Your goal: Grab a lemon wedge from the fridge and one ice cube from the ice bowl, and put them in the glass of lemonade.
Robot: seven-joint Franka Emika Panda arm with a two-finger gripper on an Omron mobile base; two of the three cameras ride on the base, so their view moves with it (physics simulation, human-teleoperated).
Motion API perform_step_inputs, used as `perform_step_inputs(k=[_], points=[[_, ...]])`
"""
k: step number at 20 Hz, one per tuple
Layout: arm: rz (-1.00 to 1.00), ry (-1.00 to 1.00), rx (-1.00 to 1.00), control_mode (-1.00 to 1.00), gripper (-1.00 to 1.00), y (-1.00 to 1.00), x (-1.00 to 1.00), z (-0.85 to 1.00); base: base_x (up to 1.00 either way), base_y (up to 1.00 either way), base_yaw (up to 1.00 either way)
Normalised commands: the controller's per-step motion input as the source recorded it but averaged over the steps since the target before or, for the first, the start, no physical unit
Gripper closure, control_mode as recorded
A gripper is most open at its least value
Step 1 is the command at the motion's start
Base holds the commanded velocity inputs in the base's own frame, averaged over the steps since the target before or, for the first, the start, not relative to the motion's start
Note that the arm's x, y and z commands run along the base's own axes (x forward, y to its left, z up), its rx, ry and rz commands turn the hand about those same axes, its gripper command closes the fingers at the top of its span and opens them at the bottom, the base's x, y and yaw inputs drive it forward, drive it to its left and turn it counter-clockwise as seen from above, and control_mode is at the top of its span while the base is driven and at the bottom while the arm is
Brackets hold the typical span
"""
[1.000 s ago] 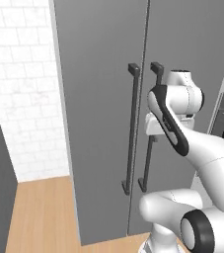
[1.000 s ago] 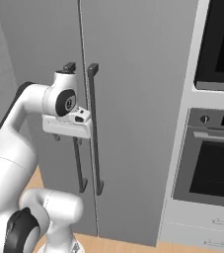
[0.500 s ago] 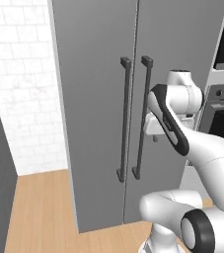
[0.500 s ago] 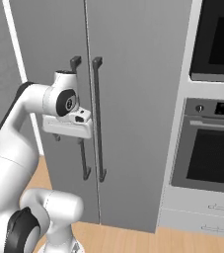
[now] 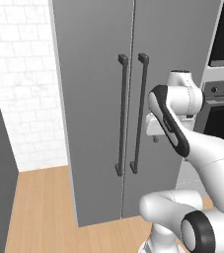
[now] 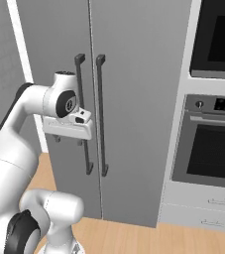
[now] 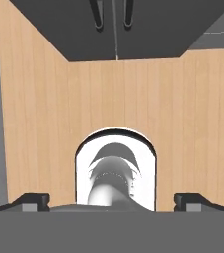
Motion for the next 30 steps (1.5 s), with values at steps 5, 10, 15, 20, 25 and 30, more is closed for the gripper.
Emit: perform_step_inputs(k=[5,10,15,20,25,30], points=[[0.00,0.00,0.00,1.00,-1.00,0.00,0.00,0.00,0.01,0.00,0.06],[0.00,0.00,0.00,1.00,-1.00,0.00,0.00,0.00,0.00,-0.02,0.01],[0.00,0.00,0.00,1.00,-1.00,0.00,0.00,0.00,0.00,0.00,0.00],[0.00,0.00,0.00,1.00,-1.00,0.00,0.00,0.00,0.00,0.00,0.00],[0.00,-0.18,0.00,-1.00,-1.00,-0.06,0.00,0.33,0.00,0.00,0.00],[0.00,-0.15,0.00,-1.00,-1.00,-0.08,0.22,0.57,0.00,0.00,0.00]])
